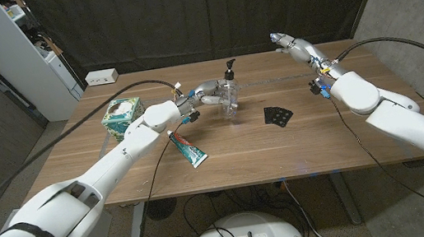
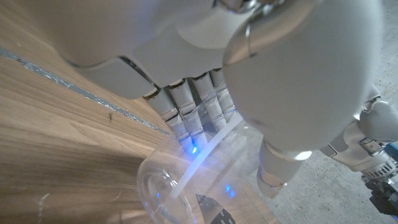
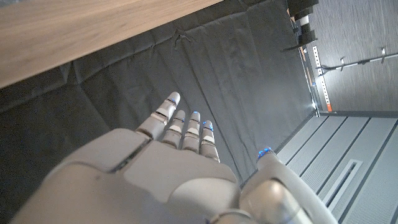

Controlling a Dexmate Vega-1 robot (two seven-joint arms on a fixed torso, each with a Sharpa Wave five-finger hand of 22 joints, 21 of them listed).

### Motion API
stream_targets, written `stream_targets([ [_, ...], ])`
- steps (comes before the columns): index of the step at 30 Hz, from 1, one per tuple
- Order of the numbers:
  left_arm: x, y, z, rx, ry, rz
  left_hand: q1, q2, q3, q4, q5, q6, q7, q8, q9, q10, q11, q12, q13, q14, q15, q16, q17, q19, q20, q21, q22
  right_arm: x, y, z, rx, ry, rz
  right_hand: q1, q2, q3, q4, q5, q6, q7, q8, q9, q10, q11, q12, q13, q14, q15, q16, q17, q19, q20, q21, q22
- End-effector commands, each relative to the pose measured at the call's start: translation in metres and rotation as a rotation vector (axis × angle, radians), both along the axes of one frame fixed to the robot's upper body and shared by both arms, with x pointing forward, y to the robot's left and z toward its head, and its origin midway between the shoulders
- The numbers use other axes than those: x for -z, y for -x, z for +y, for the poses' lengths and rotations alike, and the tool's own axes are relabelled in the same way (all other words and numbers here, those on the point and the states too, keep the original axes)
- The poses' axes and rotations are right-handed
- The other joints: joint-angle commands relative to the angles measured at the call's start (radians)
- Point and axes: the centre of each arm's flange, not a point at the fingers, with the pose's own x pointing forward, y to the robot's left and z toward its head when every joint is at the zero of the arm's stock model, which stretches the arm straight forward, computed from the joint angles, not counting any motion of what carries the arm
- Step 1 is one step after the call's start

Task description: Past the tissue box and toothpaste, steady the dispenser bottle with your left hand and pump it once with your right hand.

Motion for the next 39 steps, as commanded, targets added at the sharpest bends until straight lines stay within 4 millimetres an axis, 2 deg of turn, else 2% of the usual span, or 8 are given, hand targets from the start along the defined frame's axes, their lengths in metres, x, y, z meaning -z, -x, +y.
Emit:
stream_targets([
  [1,0.002,0.000,-0.021,0.015,-0.008,-0.015,0.059,0.071,0.018,0.007,0.004,0.021,0.006,0.003,-0.001,0.038,-0.026,-0.003,-0.001,0.033,-0.200,-0.002,0.001,0.006,-0.074,0.012,0.004,-0.009,0.029,0.008,0.076,0.084,-0.080,0.001,0.013,0.005,-0.001,0.000,0.010,-0.005,0.001,0.001,0.008,-0.001,0.001,0.001,0.004,-0.002,0.010,0.002,0.004,-0.004,0.010,0.003],
  [15,0.006,-0.008,-0.038,0.022,0.014,-0.008,0.074,0.077,0.020,0.006,0.004,0.052,-0.001,0.005,-0.018,0.081,-0.028,0.000,-0.005,0.059,-0.203,-0.008,0.005,0.020,-0.081,0.036,0.003,-0.019,0.060,0.029,0.180,0.228,-0.148,-0.011,0.010,0.002,0.004,-0.002,0.022,-0.007,0.004,0.001,0.019,0.001,0.004,0.000,0.008,-0.003,0.012,0.002,0.005,0.004,0.009,0.003],
  [19,0.008,-0.011,-0.044,0.027,0.025,-0.001,0.076,0.077,0.019,0.005,0.004,0.057,-0.003,0.006,-0.021,0.086,-0.028,-0.001,-0.006,0.064,-0.203,-0.008,0.006,0.019,-0.081,0.039,0.002,-0.017,0.065,0.036,0.168,0.196,-0.167,-0.015,0.010,0.002,0.006,-0.003,0.026,-0.007,0.005,0.001,0.025,0.002,0.006,0.000,0.012,-0.002,0.014,0.002,0.008,0.004,0.010,0.003],
  [22,0.008,-0.013,-0.048,0.031,0.032,0.000,0.078,0.077,0.019,0.005,0.003,0.064,-0.003,0.007,-0.024,0.091,-0.028,-0.001,-0.006,0.068,-0.203,-0.010,0.007,0.021,-0.082,0.043,0.002,-0.015,0.070,0.046,0.222,0.273,-0.188,-0.019,0.008,0.001,0.008,-0.003,0.033,-0.009,0.007,0.001,0.039,0.000,0.010,0.000,0.024,-0.002,0.018,0.001,0.016,0.006,0.012,0.003],
  [39,0.006,-0.020,-0.058,0.049,0.026,0.008,0.084,0.079,0.017,0.007,0.002,0.067,0.004,0.002,-0.035,0.100,-0.027,-0.009,-0.012,0.078,-0.203,-0.017,0.011,0.019,-0.082,0.057,0.001,-0.022,0.075,0.077,0.228,0.428,-0.240,-0.022,0.009,0.005,0.008,-0.003,0.044,-0.018,0.008,0.001,0.038,-0.006,0.006,0.000,0.026,-0.006,0.017,-0.003,0.015,0.002,0.010,0.003],
])
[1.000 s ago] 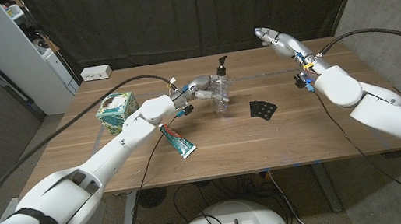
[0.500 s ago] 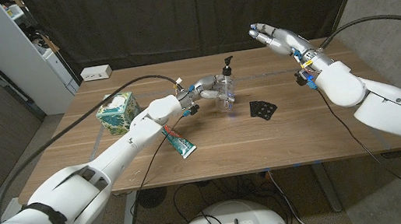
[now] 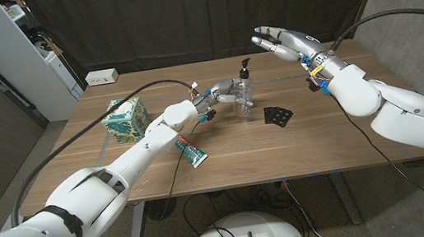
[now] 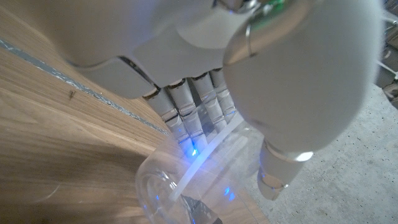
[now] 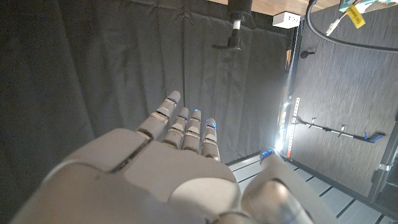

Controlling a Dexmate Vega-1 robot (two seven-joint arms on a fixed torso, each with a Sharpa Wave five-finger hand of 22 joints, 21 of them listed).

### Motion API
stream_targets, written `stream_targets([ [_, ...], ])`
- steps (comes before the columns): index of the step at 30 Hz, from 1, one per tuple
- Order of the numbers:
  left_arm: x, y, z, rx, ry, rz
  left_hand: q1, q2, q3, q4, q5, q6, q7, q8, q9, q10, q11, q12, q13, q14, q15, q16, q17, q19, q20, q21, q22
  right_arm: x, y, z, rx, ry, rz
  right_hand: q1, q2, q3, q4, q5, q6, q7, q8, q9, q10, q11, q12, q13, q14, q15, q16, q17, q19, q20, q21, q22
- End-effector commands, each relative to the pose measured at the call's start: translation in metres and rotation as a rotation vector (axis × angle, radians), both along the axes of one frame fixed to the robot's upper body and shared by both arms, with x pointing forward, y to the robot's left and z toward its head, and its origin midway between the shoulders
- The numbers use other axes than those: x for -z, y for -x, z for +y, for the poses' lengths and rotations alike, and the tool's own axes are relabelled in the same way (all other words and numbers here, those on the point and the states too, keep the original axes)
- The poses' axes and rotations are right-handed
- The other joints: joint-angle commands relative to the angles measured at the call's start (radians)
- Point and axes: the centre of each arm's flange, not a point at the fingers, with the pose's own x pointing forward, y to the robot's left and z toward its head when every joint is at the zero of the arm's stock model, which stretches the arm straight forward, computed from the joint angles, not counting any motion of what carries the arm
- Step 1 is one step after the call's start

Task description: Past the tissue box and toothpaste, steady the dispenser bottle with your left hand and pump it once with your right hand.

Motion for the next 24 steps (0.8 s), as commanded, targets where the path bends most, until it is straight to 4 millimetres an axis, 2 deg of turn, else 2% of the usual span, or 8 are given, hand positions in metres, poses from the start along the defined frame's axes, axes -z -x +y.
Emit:
stream_targets([
  [1,0.000,-0.004,-0.009,0.014,-0.006,0.006,0.083,0.078,0.012,0.011,0.002,0.032,0.005,0.001,-0.001,0.057,-0.044,-0.002,0.003,0.044,-0.215,-0.003,0.004,0.008,-0.082,0.007,0.003,-0.005,0.004,0.024,0.019,0.117,-0.037,-0.010,0.021,0.005,0.003,-0.003,0.010,-0.003,0.008,0.001,0.003,-0.005,0.006,0.000,0.006,0.004,0.001,0.002,0.007,-0.004,0.002,0.003],
  [9,0.000,-0.005,-0.009,0.016,-0.010,0.011,0.082,0.080,0.011,0.013,0.002,0.033,0.006,-0.001,-0.006,0.057,-0.044,-0.007,0.001,0.045,-0.214,-0.010,0.003,0.006,-0.082,0.013,0.003,-0.007,0.002,0.035,0.055,0.194,-0.041,-0.014,0.024,0.010,0.005,-0.003,0.017,-0.007,0.007,0.001,-0.004,-0.022,0.001,-0.001,-0.021,-0.003,-0.010,-0.001,-0.021,-0.012,-0.008,0.003],
  [10,0.000,-0.005,-0.009,0.016,-0.012,0.011,0.081,0.080,0.011,0.014,0.002,0.034,0.005,-0.002,-0.007,0.057,-0.044,-0.008,0.001,0.045,-0.214,-0.011,0.003,0.005,-0.081,0.014,0.002,-0.007,0.002,0.036,0.061,0.204,-0.042,-0.016,0.024,0.010,0.006,-0.003,0.018,-0.006,0.007,0.002,-0.005,-0.035,0.000,-0.001,-0.024,-0.005,-0.011,-0.001,-0.025,-0.014,-0.009,0.003],
  [12,-0.001,-0.005,-0.009,0.017,-0.012,0.011,0.079,0.080,0.010,0.015,0.002,0.035,0.005,-0.002,-0.008,0.058,-0.044,-0.009,0.000,0.046,-0.213,-0.013,0.003,0.004,-0.081,0.015,0.002,-0.006,0.001,0.037,0.079,0.225,-0.042,-0.018,0.024,0.011,0.007,-0.003,0.020,-0.004,0.007,0.002,-0.003,-0.043,0.000,-0.001,-0.032,-0.011,-0.013,-0.001,-0.032,-0.017,-0.010,0.003],
  [20,-0.001,-0.005,-0.009,0.023,-0.014,0.010,0.078,0.081,0.009,0.015,0.001,0.036,0.006,-0.004,-0.013,0.061,-0.044,-0.010,0.001,0.048,-0.215,-0.017,0.003,0.002,-0.082,0.020,0.001,-0.002,-0.002,0.038,0.126,0.265,-0.031,-0.025,0.026,0.012,0.013,-0.003,0.028,0.005,0.008,0.002,0.006,-0.055,0.001,-0.002,-0.049,-0.019,-0.018,-0.003,-0.055,-0.024,-0.014,0.003],
  [24,-0.001,-0.005,-0.009,0.025,-0.017,0.010,0.077,0.082,0.009,0.016,0.001,0.038,0.006,-0.004,-0.014,0.062,-0.044,-0.012,0.001,0.049,-0.214,-0.019,0.003,0.001,-0.081,0.023,0.001,0.001,-0.003,0.035,0.158,0.285,-0.018,-0.028,0.026,0.012,0.015,-0.003,0.035,-0.001,0.010,0.002,0.012,-0.064,0.002,-0.003,-0.054,-0.020,-0.019,-0.004,-0.061,-0.025,-0.014,0.003],
])
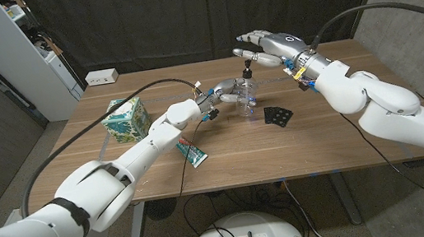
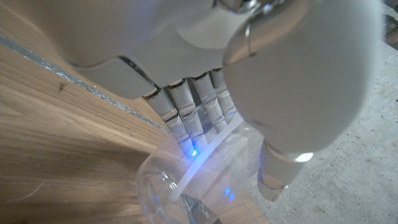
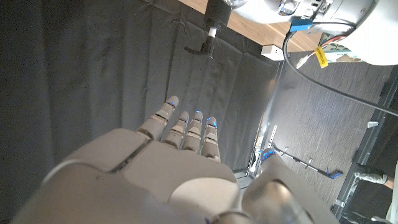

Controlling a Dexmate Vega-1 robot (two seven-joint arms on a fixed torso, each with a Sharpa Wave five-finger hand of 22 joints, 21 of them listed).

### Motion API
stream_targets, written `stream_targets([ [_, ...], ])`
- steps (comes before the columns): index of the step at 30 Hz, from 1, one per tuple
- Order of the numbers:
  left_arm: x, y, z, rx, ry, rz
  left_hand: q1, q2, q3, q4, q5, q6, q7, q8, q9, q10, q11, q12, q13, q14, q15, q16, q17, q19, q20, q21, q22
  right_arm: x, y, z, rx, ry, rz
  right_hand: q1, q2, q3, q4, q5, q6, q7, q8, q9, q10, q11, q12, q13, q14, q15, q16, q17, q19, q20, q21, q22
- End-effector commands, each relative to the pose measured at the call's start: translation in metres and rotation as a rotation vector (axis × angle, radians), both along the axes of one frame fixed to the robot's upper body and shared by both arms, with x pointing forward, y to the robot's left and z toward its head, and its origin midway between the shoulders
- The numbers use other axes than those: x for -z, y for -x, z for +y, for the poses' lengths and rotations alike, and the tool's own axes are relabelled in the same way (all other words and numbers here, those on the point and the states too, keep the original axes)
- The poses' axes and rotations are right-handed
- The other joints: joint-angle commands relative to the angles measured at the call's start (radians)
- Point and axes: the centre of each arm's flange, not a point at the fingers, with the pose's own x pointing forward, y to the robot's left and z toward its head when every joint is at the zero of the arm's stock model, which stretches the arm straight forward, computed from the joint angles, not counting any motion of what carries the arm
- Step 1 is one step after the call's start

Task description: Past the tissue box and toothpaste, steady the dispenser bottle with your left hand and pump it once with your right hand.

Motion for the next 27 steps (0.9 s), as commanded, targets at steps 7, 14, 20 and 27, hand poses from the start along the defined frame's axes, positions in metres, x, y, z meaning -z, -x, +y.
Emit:
stream_targets([
  [7,0.001,0.001,0.002,0.006,-0.003,0.001,0.071,0.087,0.008,0.015,0.001,0.026,0.000,-0.001,-0.002,0.054,-0.046,-0.005,0.005,0.044,-0.207,-0.004,0.005,-0.001,-0.082,0.011,0.000,0.010,-0.006,-0.004,0.115,0.086,0.027,-0.018,0.031,0.003,0.011,-0.003,0.015,-0.006,0.009,0.002,0.009,-0.018,0.002,0.002,-0.015,-0.007,-0.003,0.000,-0.025,-0.004,-0.004,0.003],
  [14,0.002,0.002,0.001,0.009,0.003,0.001,0.070,0.088,0.007,0.015,0.001,0.029,0.000,-0.002,-0.005,0.055,-0.047,-0.007,0.005,0.046,-0.207,-0.008,0.005,-0.003,-0.083,0.015,-0.001,0.016,-0.007,-0.005,0.141,0.097,0.039,-0.025,0.029,0.000,0.015,-0.004,0.018,-0.007,0.009,0.002,0.017,-0.020,0.003,0.002,-0.020,-0.002,-0.003,0.000,-0.032,-0.003,-0.002,0.003],
  [20,0.002,0.002,0.001,0.010,-0.001,-0.001,0.070,0.089,0.006,0.015,0.001,0.031,0.002,-0.003,-0.008,0.058,-0.047,-0.008,0.006,0.045,-0.207,-0.012,0.006,-0.005,-0.083,0.019,-0.002,0.018,-0.007,-0.006,0.157,0.106,0.051,-0.029,0.029,0.000,0.019,-0.004,0.022,-0.008,0.009,0.003,0.027,-0.021,0.005,0.002,-0.024,-0.002,-0.002,-0.001,-0.037,-0.004,0.000,0.003],
  [27,0.001,0.003,0.001,0.011,-0.005,-0.010,0.069,0.091,0.006,0.016,0.000,0.036,0.001,-0.003,-0.011,0.060,-0.047,-0.010,0.007,0.047,-0.207,-0.015,0.006,-0.005,-0.083,0.023,-0.002,0.024,-0.007,-0.006,0.170,0.130,0.061,-0.032,0.029,0.000,0.022,-0.004,0.024,-0.009,0.009,0.003,0.027,-0.020,0.003,0.002,-0.027,-0.001,-0.002,-0.001,-0.038,-0.004,0.001,0.003],
])
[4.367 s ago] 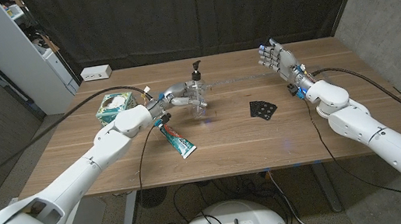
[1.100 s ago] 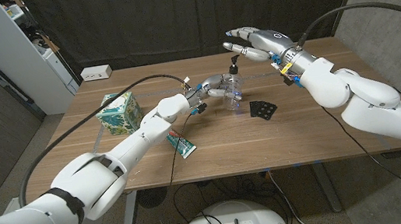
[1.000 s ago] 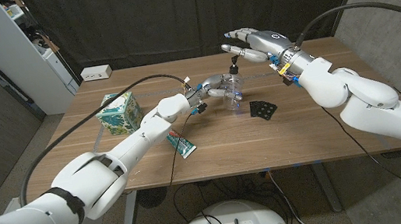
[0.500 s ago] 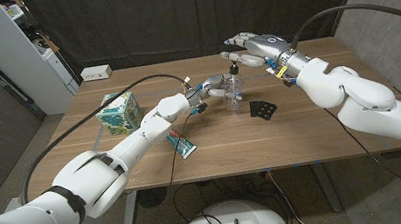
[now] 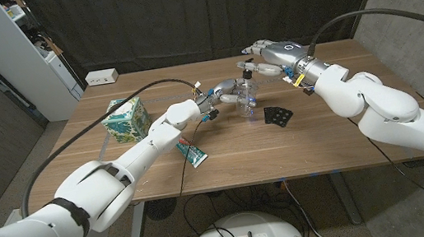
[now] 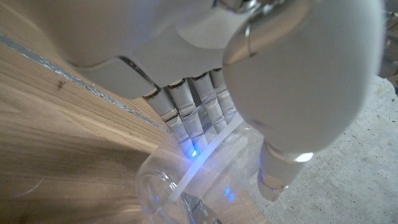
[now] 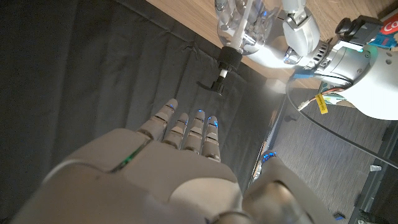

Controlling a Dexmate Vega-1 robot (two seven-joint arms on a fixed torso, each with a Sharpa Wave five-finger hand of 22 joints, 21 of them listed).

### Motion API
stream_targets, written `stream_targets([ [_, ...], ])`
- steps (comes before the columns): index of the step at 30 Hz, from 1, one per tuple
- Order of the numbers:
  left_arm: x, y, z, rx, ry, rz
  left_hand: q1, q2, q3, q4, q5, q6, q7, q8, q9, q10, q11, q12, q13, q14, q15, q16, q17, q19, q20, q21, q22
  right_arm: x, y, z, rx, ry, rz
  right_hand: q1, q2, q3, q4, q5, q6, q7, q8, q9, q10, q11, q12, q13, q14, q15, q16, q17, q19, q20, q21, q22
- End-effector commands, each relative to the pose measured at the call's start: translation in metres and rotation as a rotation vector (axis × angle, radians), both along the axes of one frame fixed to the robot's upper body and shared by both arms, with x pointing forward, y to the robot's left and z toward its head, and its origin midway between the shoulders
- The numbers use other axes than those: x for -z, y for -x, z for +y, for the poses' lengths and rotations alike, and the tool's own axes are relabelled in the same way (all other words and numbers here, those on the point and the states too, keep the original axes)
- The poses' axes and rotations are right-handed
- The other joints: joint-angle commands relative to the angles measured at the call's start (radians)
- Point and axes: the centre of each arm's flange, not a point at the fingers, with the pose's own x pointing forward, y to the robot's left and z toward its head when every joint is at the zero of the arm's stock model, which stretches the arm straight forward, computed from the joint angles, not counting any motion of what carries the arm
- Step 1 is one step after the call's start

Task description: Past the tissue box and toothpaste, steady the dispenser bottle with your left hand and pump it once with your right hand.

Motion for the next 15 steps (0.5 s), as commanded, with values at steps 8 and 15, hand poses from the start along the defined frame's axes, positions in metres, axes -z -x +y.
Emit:
stream_targets([
  [8,0.0008,0.0029,-0.0004,0.005,-0.006,-0.009,0.069,0.092,0.009,0.011,0.000,0.037,-0.001,0.001,-0.006,0.063,-0.046,-0.004,0.003,0.043,-0.208,-0.009,0.003,-0.005,-0.079,0.013,0.001,0.0141,-0.0003,-0.0013,0.032,0.034,0.028,-0.016,0.035,-0.001,0.008,-0.004,0.013,-0.002,0.009,0.003,0.008,0.004,0.003,0.002,-0.007,-0.001,0.003,0.001,-0.002,0.001,0.006,0.003],
  [15,0.0009,0.0034,-0.0002,0.006,-0.005,-0.009,0.069,0.096,0.007,0.012,0.000,0.041,0.000,0.001,-0.009,0.069,-0.046,-0.003,0.005,0.048,-0.209,-0.009,0.006,-0.006,-0.079,0.019,0.000,0.0158,-0.0006,-0.0014,0.028,0.037,0.032,-0.019,0.034,-0.001,0.011,-0.003,0.020,-0.002,0.011,0.003,0.014,0.000,0.003,0.002,-0.007,-0.004,0.004,0.000,-0.003,0.000,0.008,0.003],
])
